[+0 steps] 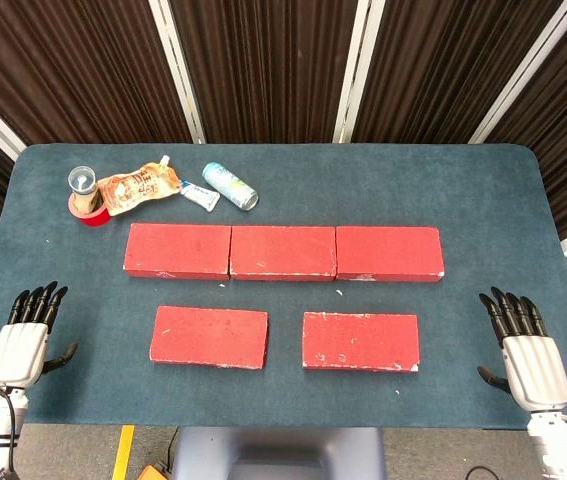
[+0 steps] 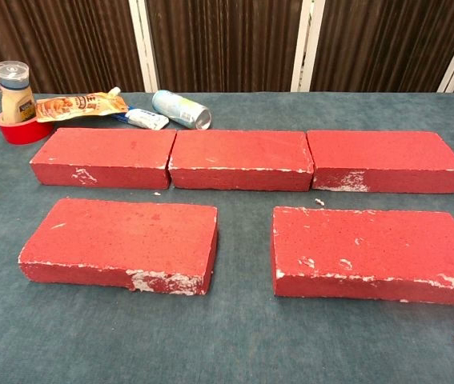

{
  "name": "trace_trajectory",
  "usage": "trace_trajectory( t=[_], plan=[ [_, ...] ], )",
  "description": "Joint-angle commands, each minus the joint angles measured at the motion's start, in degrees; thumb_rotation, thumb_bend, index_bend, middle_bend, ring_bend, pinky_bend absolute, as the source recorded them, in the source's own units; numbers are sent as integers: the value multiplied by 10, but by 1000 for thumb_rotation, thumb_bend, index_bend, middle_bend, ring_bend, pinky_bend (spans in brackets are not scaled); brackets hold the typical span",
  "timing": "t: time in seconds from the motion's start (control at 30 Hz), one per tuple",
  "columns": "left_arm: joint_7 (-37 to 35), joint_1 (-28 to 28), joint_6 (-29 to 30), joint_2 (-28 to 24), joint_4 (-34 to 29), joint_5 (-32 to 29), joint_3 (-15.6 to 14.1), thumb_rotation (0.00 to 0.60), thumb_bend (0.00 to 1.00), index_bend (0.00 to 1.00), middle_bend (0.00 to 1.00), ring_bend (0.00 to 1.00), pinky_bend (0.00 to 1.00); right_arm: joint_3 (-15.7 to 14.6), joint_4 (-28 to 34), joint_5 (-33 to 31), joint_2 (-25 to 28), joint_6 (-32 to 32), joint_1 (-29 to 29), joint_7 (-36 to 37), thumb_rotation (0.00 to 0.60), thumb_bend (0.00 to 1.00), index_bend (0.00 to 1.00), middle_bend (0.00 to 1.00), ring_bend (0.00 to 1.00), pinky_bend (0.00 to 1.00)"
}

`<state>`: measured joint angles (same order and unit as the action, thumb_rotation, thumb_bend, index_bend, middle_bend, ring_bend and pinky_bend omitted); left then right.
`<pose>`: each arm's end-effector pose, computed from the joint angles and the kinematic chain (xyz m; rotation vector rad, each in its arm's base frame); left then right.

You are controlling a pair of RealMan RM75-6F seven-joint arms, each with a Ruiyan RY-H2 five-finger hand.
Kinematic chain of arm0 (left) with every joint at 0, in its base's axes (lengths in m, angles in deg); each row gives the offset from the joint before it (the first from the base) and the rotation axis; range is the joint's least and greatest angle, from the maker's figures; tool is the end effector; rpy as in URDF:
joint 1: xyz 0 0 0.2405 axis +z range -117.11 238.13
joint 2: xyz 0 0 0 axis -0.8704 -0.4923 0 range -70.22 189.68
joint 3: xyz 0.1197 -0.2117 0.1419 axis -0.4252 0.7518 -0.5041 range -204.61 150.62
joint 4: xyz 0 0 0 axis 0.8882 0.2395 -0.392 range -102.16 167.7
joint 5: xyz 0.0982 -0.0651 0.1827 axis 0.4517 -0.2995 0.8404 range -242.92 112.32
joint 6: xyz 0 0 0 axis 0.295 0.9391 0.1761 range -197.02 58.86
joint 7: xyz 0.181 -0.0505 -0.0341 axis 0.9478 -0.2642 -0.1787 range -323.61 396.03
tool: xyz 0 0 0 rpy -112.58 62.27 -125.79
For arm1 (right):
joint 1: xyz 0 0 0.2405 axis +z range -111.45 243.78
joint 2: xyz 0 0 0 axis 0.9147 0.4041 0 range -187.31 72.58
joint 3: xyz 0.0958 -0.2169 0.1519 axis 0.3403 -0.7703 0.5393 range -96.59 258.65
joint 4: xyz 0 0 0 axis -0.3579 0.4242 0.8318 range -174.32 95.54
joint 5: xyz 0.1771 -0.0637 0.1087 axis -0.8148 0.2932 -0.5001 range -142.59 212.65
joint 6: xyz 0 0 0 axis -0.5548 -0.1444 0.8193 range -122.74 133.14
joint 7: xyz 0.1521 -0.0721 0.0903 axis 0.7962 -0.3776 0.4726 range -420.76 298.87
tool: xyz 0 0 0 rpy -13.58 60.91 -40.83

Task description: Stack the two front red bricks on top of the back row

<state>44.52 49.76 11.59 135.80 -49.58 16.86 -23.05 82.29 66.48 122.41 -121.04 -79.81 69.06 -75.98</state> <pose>-0.3407 0.2712 0.0998 -1.4484 -0.8337 -0.8296 -0.2913 -0.2101 0.1406 1.4367 -0.9078 0.8565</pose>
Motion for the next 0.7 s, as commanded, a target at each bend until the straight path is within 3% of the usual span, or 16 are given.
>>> trace_trajectory(
  t=[0.03, 0.7],
  plan=[
    [0, 0, 1, -1, -2, 0, 0, 600, 256, 0, 0, 0, 0, 0, -1, -1, -1, 0, 0, -2, 600, 0, 121, 115, 52, 0],
    [7, 3, -1, -15, -24, -7, 1, 600, 258, 0, 0, 0, 0, 0, -2, -2, 1, 5, -1, 8, 600, 0, 122, 115, 52, 0]
  ],
)
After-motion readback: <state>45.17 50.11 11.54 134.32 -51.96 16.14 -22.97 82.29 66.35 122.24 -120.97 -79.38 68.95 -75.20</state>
